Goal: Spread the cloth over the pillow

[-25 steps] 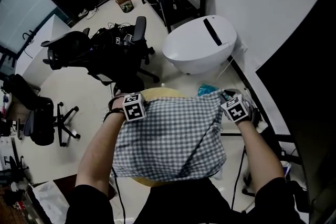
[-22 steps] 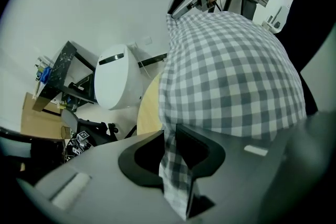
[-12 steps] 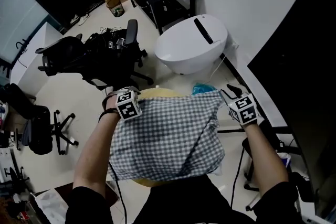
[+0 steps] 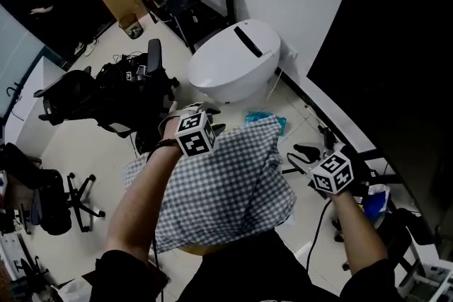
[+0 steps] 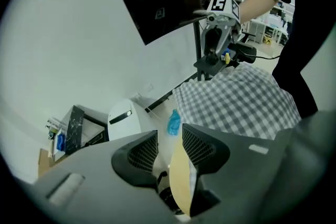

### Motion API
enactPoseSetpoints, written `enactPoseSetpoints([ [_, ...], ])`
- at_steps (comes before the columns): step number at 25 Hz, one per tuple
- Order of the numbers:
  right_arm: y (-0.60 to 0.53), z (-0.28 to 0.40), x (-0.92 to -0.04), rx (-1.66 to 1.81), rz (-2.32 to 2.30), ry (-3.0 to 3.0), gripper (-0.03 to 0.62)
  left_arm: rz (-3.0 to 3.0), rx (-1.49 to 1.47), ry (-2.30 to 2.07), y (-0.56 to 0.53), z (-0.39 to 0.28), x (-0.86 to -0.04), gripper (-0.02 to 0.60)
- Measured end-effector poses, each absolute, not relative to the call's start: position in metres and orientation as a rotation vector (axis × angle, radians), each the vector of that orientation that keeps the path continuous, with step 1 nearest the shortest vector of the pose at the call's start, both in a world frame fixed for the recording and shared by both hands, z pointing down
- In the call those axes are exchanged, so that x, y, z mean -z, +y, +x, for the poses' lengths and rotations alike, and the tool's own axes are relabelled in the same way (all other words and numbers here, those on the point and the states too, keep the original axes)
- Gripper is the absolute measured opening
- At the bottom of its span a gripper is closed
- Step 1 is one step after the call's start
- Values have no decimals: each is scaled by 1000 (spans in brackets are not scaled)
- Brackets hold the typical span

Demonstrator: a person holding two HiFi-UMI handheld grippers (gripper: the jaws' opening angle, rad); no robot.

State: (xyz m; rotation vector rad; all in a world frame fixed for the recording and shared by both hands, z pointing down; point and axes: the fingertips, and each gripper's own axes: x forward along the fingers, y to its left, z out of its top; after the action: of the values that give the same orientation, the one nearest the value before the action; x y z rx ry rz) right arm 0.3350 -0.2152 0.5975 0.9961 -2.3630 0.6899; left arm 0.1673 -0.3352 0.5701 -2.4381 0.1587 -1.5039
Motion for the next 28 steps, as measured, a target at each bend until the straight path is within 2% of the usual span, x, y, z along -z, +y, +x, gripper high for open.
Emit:
enactPoseSetpoints([
  [8, -130, 328, -637, -884, 852, -2407, 146, -2558, 1463, -18, -314, 261, -610, 137],
  [16, -92, 314, -665, -1063, 745, -2418, 150, -2542, 1542, -56, -317, 301, -657, 137],
  [18, -87, 312, -666, -1059, 740, -2419, 107, -2525, 1570, -67, -316, 304, -669, 137],
  [20, -83, 310, -662, -1051, 738, -2429, 26, -2509, 1592, -84, -314, 305, -677, 137],
  [21, -81, 310, -659, -1042, 738, -2434, 14, -2505, 1598, -87, -314, 304, -680, 137],
  [28, -70, 327, -625, -944, 867, -2439, 12, -2464, 1625, -59, -324, 305, -685, 137],
])
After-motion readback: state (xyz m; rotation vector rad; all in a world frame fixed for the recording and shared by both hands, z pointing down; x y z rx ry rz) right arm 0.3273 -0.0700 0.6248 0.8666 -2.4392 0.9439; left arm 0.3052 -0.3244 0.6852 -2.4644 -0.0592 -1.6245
